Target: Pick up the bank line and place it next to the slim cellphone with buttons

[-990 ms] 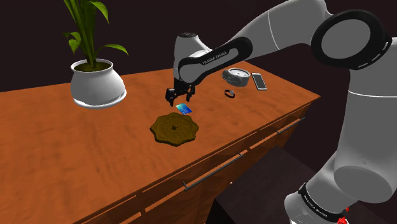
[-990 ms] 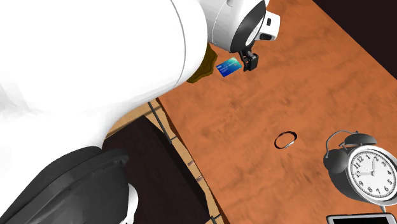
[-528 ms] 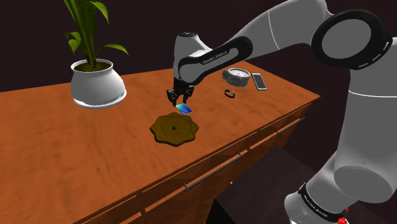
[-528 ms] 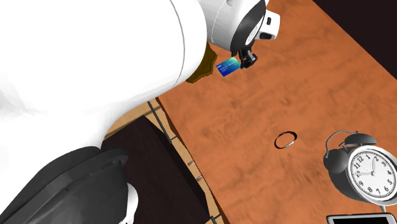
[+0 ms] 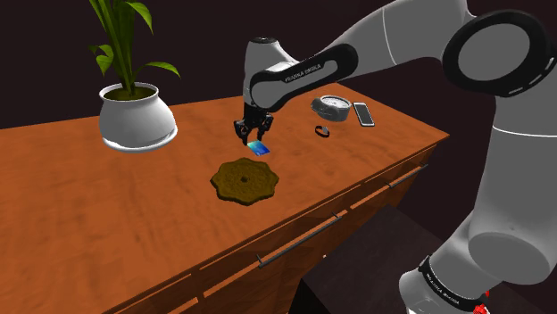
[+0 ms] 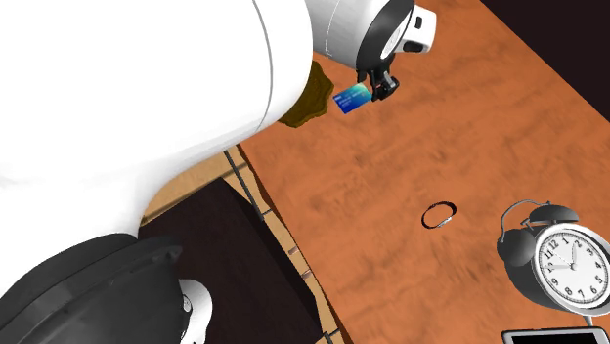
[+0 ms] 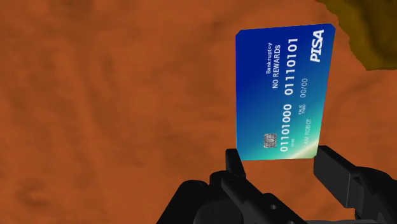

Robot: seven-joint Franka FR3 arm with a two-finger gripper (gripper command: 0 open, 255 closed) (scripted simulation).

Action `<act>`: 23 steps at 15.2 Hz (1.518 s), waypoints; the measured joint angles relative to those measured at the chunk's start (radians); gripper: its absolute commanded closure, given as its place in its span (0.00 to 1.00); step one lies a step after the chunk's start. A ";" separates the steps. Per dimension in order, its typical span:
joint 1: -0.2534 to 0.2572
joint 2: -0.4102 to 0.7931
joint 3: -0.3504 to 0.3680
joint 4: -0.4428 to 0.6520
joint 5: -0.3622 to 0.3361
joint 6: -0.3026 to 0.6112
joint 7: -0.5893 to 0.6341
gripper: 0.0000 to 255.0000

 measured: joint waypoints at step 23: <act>-0.015 -0.108 0.017 0.151 0.053 -0.252 -0.057 1.00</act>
